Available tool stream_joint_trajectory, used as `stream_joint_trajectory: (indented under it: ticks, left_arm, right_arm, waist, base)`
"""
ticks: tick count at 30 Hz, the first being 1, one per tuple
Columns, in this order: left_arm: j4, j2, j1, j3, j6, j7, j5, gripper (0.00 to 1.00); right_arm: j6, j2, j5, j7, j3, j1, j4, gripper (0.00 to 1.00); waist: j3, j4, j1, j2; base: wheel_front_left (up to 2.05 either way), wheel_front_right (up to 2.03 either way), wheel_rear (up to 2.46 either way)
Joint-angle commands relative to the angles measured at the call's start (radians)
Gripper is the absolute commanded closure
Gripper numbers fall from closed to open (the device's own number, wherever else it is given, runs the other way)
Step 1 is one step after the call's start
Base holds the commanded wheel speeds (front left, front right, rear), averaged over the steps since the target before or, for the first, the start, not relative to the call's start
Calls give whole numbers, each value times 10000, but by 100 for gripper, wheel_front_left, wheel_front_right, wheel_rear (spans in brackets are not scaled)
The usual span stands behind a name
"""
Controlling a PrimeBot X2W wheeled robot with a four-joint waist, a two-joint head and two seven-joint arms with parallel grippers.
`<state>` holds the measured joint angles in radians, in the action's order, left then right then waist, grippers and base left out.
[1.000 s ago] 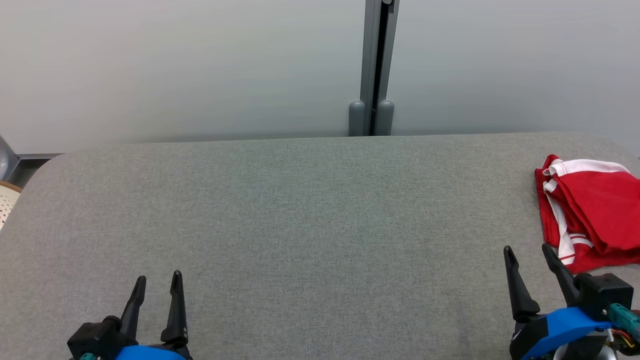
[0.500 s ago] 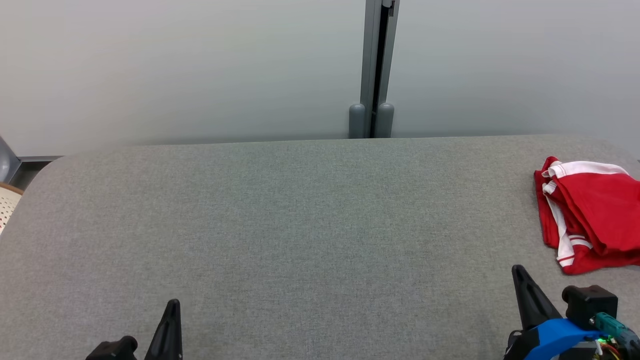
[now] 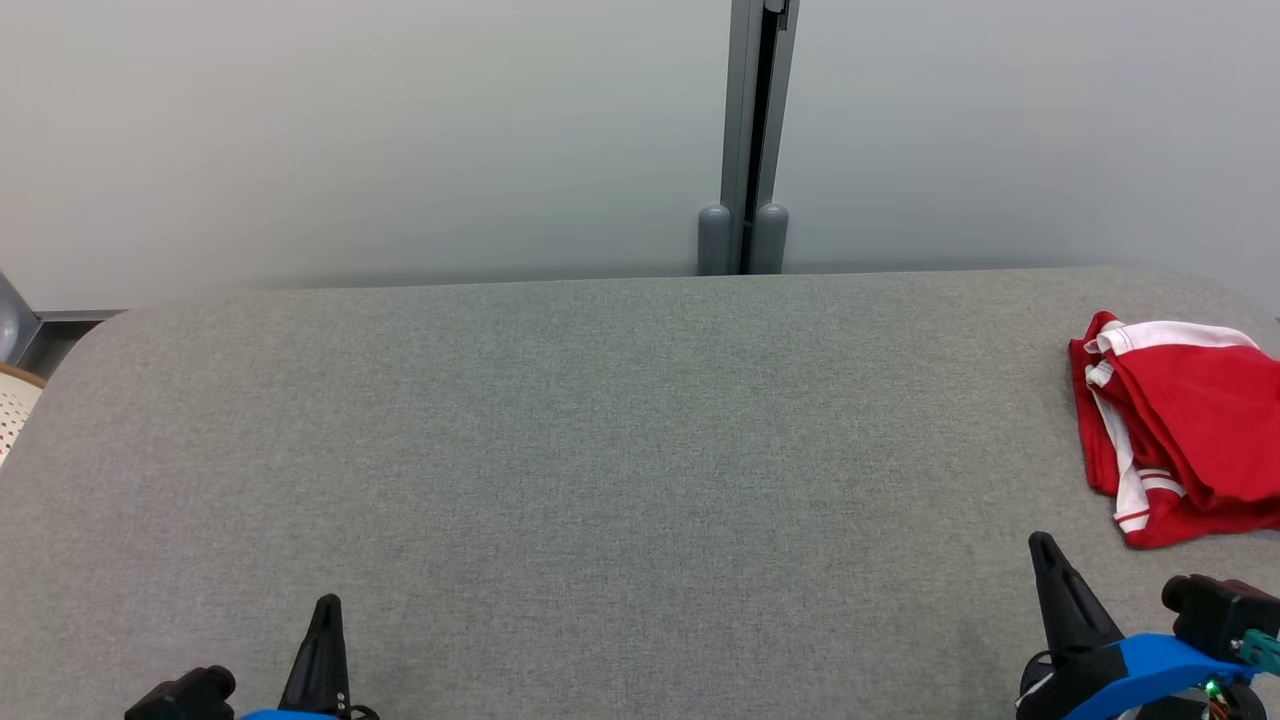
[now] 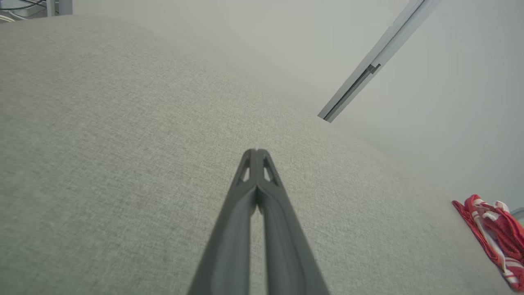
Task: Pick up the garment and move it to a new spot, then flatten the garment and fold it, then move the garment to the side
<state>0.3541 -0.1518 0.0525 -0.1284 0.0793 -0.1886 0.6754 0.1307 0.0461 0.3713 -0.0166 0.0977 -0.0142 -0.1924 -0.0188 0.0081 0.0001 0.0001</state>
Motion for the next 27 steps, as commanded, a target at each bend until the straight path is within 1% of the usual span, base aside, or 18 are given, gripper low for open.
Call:
stream_joint_trajectory:
  ticks: [1,6,7,27]
  left_arm:
    - [-212,-11,-374,166,38,114,394,100]
    - [-281,64,-473,333,78,325,1054,100]
    - [-281,64,-473,333,78,325,1054,100]
    - [-522,324,-818,920,202,1074,3354,100]
  right_arm:
    - [0,26,544,-27,12,300,121,100]
    - [0,29,1417,-87,17,371,85,100]
    - [0,29,1417,-87,17,371,85,100]
    - [1,37,4454,-330,59,643,-71,100]
  waist:
    - [4,-2,-1,-1]
    - [14,-5,-1,-1]
    - [14,-5,-1,-1]
    - [53,-20,-1,-1]
  base:
    - [0,0,0]
    - [0,0,0]
    - [0,0,0]
    - [0,0,0]
